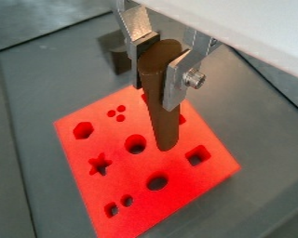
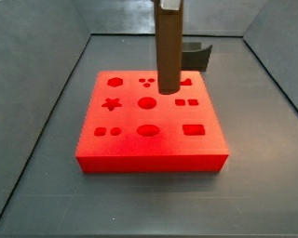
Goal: Insert the oval object.
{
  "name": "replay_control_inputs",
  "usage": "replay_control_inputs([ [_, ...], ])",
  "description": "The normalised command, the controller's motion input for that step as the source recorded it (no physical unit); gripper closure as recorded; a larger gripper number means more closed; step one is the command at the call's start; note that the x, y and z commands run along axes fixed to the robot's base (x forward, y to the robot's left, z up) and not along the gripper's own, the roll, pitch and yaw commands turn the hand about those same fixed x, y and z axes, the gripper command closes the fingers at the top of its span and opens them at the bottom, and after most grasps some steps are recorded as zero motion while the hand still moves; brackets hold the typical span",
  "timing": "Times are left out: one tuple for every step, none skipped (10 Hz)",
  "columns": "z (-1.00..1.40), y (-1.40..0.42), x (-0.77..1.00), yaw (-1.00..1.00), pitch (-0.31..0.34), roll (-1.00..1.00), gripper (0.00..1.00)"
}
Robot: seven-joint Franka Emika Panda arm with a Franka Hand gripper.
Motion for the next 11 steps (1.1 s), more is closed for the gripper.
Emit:
replay_control_inputs([
  [-0.07, -0.09, 0.19, -0.43, 0.311, 0.1, 1.0],
  [-0.05, -0.09, 0.04, -0.4, 0.5, 0.03, 1.0],
  [0.0, -0.04, -0.01, -0.53, 0.5, 0.02, 1.0],
  [0.0, -0.14, 0.26, -0.33, 0.357, 0.03, 1.0],
  [0.0, 0.0, 0.0, 0.0, 0.001, -0.03, 1.0],
  [-0.05, 0.0, 0.0, 0.0, 0.0, 0.0, 1.0],
  [0.01, -0.21, 0.33, -0.23, 0.071, 0.07, 1.0],
  [0.0, -0.31, 0.07, -0.58, 0.0, 0.16, 1.0],
  [0.0, -0.09, -0.06, -0.91, 0.03, 0.21, 1.0],
  [0.0, -0.07, -0.01, -0.91, 0.04, 0.16, 1.0],
  [0.0, -0.01, 0.23, -0.42, 0.08, 0.04, 1.0],
])
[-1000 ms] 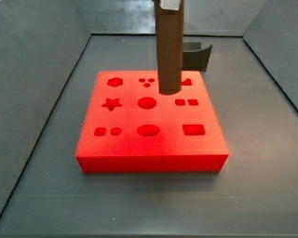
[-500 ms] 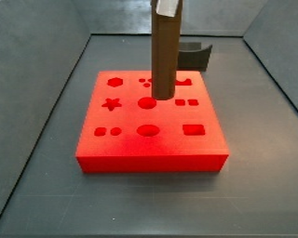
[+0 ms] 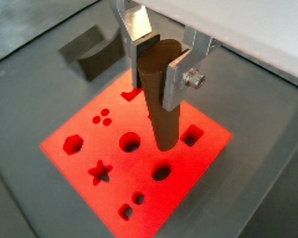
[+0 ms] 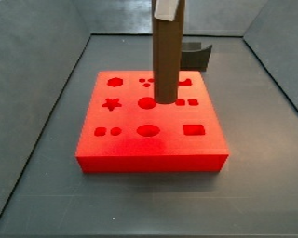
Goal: Insert the oval object.
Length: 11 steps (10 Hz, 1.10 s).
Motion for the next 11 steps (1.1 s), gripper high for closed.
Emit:
replay_control_inputs([
  [0.0, 0.0, 0.02, 0.0, 0.007, 0.01, 1.0],
  [-0.08, -0.13, 0.0, -0.07, 0.0, 0.1, 1.0],
  [-0.19, -0.26, 0.0, -0.04, 0.047, 0.25, 1.0],
  [-0.33, -0.31, -0.03, 0.0, 0.1, 0.44, 1.0],
  [-0.21, -0.28, -0.02, 0.0, 0.107, 0.5, 1.0],
  [-0.17, -0.26, -0.01, 0.0, 0.126, 0.5, 1.0],
  [-0.15, -0.05, 0.0, 0.0, 0.051, 0.15, 1.0],
  [-0.01, 0.0, 0.0, 0.0, 0.03, 0.03, 1.0],
  [-0.05, 0.0, 0.0, -0.07, 0.003, 0.0, 1.0],
  [-0.25, 0.0, -0.02, -0.05, -0.059, -0.11, 1.0],
  [-0.14, 0.0, -0.29, -0.12, -0.191, -0.28, 1.0],
])
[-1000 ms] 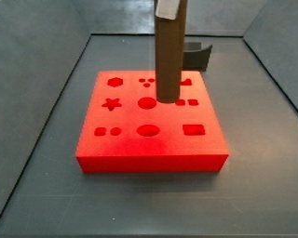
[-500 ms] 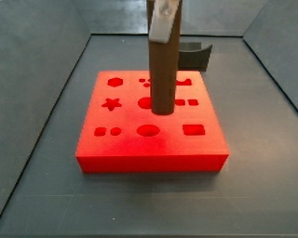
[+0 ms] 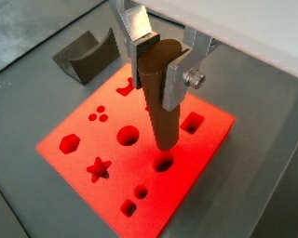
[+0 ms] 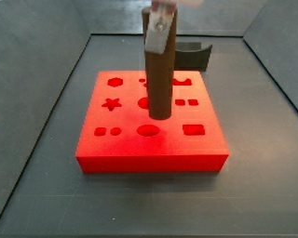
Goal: Insert the oval object.
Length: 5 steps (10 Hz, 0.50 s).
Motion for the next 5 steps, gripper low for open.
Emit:
replay_control_inputs([
  [-0.19, 0.08, -0.22, 0.0, -0.116, -0.26, 1.0],
  [-0.09, 0.0, -0.02, 0.0, 0.0, -0.01, 1.0],
  [0.0, 0.0, 0.0, 0.0, 0.003, 0.05, 1.0],
  [-0.15, 0.0, 0.01, 0.0, 0.0, 0.03, 1.0],
  [-0.24, 0.0, 0.0, 0.0, 0.0, 0.0, 1.0],
])
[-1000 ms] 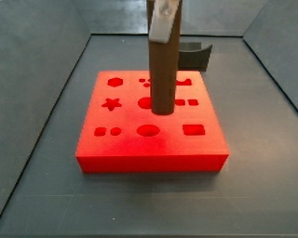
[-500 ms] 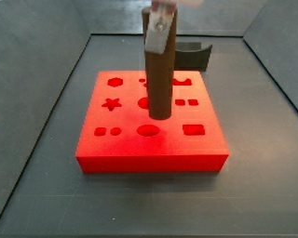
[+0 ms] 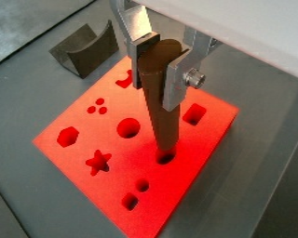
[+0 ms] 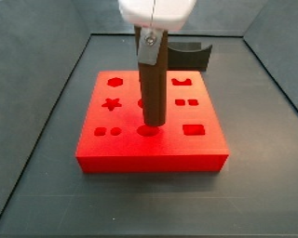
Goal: Insert the oval object.
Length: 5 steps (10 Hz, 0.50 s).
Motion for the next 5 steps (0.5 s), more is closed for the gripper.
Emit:
replay_control_inputs([
  [-0.03, 0.0, 0.0, 0.0, 0.0, 0.0, 1.0],
  [-0.11, 0.0, -0.02, -0.07, 0.0, -0.2, 1.0],
  [-0.1, 0.0, -0.09, 0.0, -0.081, -0.36, 1.0],
  [-0.1, 0.0, -0.04, 0.0, -0.046, -0.23, 1.0],
  [-0.11, 0.0, 0.0, 0.0, -0.08, -0.36, 1.0],
])
